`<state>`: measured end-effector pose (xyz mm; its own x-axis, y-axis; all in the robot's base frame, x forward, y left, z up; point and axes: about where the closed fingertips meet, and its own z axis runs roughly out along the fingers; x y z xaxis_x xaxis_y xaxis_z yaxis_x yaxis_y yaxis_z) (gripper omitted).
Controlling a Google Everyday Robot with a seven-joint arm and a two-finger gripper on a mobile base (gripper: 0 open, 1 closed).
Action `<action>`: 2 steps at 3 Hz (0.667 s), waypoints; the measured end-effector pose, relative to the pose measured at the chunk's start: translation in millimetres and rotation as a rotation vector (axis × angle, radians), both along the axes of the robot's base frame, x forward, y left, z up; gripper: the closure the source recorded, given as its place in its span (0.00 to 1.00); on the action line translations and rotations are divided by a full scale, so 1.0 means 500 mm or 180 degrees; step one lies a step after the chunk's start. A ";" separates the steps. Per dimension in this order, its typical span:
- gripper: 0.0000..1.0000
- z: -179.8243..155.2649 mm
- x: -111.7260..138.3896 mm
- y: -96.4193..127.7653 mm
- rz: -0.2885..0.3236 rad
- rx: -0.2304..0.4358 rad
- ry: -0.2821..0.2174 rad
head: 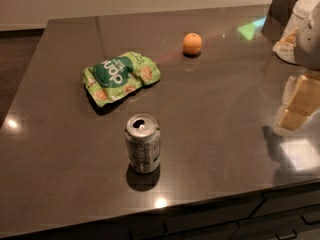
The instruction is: Move 7up can near orange
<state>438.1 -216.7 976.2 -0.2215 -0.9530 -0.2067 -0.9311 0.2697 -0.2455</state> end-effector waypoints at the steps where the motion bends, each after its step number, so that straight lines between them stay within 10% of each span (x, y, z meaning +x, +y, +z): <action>1: 0.00 0.000 0.000 0.000 0.0000 0.0000 -0.0001; 2: 0.00 0.008 0.006 0.026 0.0071 0.0147 -0.0009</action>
Offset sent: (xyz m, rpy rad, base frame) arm 0.0071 0.0318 0.0051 0.1174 0.0183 0.0582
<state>441.2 -203.5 980.3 -0.1997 -0.9471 -0.2512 -0.9364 0.2600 -0.2358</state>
